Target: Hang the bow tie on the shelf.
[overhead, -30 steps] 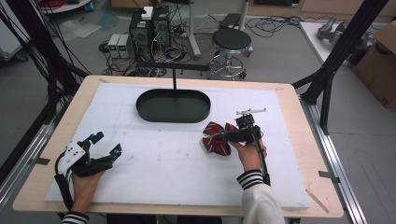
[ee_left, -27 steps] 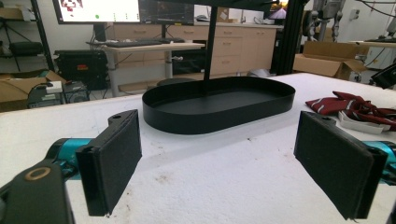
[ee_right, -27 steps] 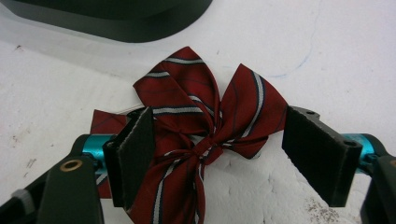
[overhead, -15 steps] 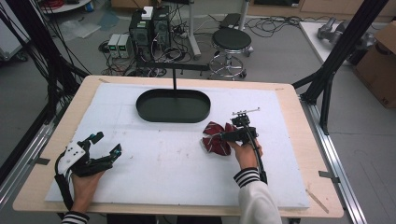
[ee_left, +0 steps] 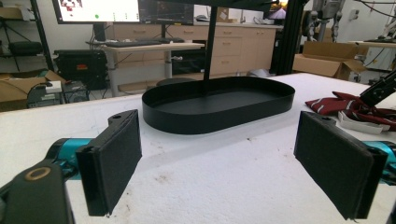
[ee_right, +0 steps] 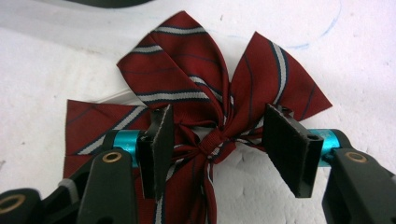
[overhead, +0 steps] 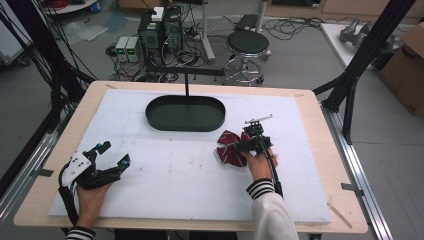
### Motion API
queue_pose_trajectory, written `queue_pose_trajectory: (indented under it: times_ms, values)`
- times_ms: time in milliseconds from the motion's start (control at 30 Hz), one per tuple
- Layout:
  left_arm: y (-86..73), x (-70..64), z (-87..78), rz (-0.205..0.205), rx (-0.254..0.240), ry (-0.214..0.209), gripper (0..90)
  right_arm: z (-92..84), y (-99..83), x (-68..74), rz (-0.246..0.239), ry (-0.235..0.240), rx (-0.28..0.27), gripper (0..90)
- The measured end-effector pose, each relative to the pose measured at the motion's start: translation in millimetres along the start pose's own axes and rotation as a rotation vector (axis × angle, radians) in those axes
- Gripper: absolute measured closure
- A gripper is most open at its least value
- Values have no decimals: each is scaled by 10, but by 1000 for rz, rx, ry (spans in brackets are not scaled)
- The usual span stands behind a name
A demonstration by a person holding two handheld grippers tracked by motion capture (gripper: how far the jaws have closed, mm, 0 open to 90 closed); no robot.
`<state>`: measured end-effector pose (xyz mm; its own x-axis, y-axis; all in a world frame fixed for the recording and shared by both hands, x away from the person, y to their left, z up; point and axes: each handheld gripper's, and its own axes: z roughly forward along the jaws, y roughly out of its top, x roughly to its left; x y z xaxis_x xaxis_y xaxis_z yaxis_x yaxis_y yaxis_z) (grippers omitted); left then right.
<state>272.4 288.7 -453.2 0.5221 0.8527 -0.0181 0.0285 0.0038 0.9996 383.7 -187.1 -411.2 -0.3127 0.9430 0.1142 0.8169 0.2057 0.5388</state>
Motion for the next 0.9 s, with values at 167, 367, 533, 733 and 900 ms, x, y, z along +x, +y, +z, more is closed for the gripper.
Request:
queue_pose_trajectory:
  times_ms: [167, 367, 533, 733, 900]
  values:
    - [0, 2, 0, 2, 0, -1, 153, 28, 10, -3, 10, -3, 9, 468]
    - [0, 2, 0, 1, 0, -1, 153, 80, 35, -1, 4, -15, 41, 479]
    - [0, 4, 0, 0, -1, -2, 153, 111, 65, 23, -13, -32, 62, 506]
    - [0, 4, -1, 0, -2, -2, 153, 146, 60, 38, -32, -52, 84, 548]
    - [-1, 3, 0, -3, -3, -1, 153, 148, 62, 62, -43, -75, 90, 625]
